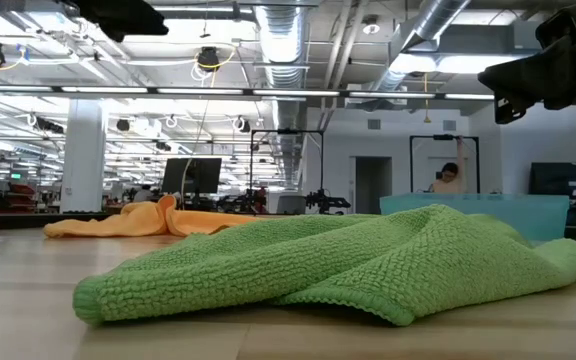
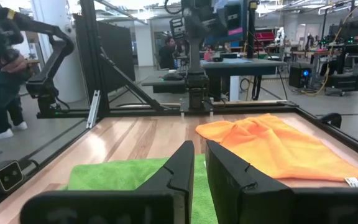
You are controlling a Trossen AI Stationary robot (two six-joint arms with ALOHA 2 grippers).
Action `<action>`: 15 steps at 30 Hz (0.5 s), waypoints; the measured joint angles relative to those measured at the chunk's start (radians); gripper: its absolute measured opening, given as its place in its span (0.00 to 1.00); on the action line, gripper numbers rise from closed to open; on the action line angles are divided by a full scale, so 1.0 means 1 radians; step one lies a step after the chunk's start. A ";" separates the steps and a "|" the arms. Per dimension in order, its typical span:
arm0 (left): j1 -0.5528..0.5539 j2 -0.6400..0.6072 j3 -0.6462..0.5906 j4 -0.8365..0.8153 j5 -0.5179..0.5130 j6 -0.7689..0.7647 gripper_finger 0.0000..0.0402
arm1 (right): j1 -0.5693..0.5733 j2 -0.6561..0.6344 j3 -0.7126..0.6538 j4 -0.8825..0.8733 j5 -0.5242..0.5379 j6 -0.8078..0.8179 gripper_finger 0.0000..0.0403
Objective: Roll microfiber towels into tight, uniform cylinder then place into a basket
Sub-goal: Fold the orange towel
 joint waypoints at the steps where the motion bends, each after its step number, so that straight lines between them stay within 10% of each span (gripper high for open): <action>1: -0.013 0.017 0.000 -0.008 0.000 -0.015 0.43 | 0.000 0.000 0.000 0.000 0.000 0.000 0.16; 15: -0.251 0.191 0.000 -0.090 -0.068 -0.203 0.43 | 0.000 0.000 0.000 0.000 0.000 0.000 0.16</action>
